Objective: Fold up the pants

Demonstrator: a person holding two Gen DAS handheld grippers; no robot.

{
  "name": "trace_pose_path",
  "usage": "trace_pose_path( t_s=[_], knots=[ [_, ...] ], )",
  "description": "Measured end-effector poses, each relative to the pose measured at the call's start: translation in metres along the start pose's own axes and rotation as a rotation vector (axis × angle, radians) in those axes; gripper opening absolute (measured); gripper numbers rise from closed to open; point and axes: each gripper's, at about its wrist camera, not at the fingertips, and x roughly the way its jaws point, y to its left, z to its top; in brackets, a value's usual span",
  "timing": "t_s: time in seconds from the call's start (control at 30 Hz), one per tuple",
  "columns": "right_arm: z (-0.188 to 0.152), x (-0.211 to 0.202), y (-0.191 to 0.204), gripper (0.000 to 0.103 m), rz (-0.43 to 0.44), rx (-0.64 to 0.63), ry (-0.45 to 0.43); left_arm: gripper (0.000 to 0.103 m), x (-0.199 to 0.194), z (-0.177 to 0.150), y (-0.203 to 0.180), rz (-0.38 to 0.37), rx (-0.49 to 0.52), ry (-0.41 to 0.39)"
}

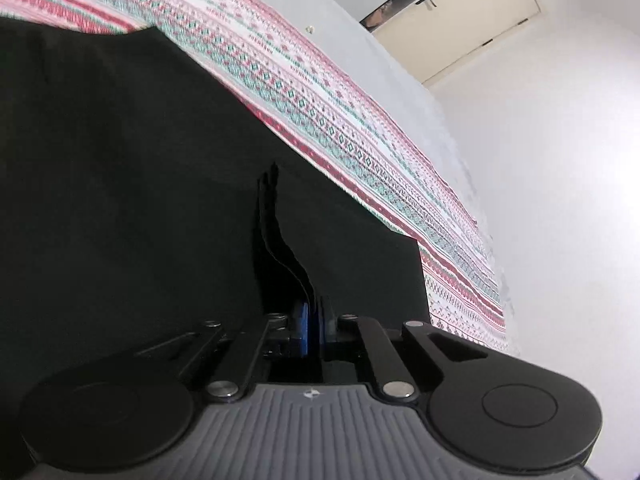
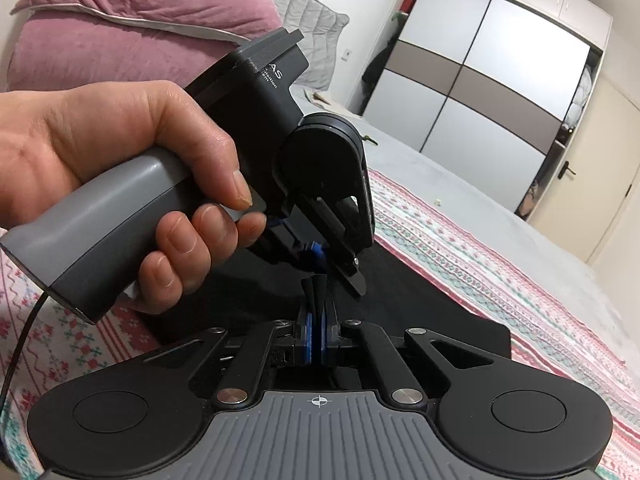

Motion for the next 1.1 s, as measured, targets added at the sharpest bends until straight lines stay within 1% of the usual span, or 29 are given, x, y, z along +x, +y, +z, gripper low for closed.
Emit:
trace_pose_path(
  t_s=[0.13, 0.23, 0.3, 0.4, 0.43, 0.47, 0.53, 0.6, 0.67, 0.73, 0.8, 0.83, 0.9, 0.97, 1.1],
  knots=[
    [0.004, 0.005, 0.005, 0.001, 0.025, -0.004, -0.008, 0.033, -0.017, 0.002, 0.0, 0.017, 0.057, -0.039],
    [0.008, 0.007, 0.014, 0.001, 0.06, 0.018, -0.013, 0.033, -0.03, 0.003, 0.005, 0.036, 0.085, -0.074],
    [0.012, 0.009, 0.021, 0.001, 0.083, 0.024, -0.017, 0.032, -0.037, 0.004, 0.011, 0.046, 0.1, -0.079],
    [0.017, 0.011, 0.029, 0.002, 0.104, 0.034, -0.023, 0.032, -0.046, 0.001, 0.012, 0.09, 0.159, -0.097],
    [0.019, 0.013, 0.029, 0.004, 0.122, 0.049, -0.016, 0.032, -0.048, 0.001, 0.013, 0.099, 0.173, -0.105],
    [0.02, 0.014, 0.029, 0.008, 0.153, 0.063, -0.004, 0.032, -0.052, 0.0, 0.015, 0.106, 0.185, -0.109],
    [0.021, 0.013, 0.028, 0.01, 0.211, 0.076, 0.009, 0.032, -0.056, 0.0, 0.016, 0.146, 0.216, -0.123],
    [0.02, 0.011, 0.027, 0.018, 0.229, 0.072, 0.011, 0.032, -0.063, 0.001, 0.021, 0.183, 0.242, -0.133],
    [0.018, 0.01, 0.024, 0.018, 0.236, 0.07, 0.021, 0.032, -0.069, 0.004, 0.029, 0.198, 0.23, -0.137],
    [0.017, 0.014, 0.014, 0.018, 0.244, 0.1, 0.04, 0.032, -0.068, 0.005, 0.032, 0.219, 0.239, -0.139],
    [0.015, 0.019, 0.006, 0.018, 0.244, 0.135, 0.067, 0.032, -0.069, 0.003, 0.032, 0.225, 0.246, -0.139],
    [0.013, 0.022, 0.002, 0.018, 0.24, 0.152, 0.082, 0.032, -0.067, 0.0, 0.034, 0.229, 0.239, -0.129],
    [0.012, 0.028, -0.004, 0.018, 0.238, 0.171, 0.11, 0.032, -0.061, 0.006, 0.037, 0.261, 0.224, -0.1],
    [0.01, 0.034, -0.01, 0.019, 0.232, 0.197, 0.147, 0.032, -0.062, 0.006, 0.039, 0.276, 0.218, -0.1],
    [0.005, 0.043, -0.033, 0.019, 0.231, 0.295, 0.217, 0.032, -0.066, 0.004, 0.044, 0.261, 0.185, -0.105]
  ],
)
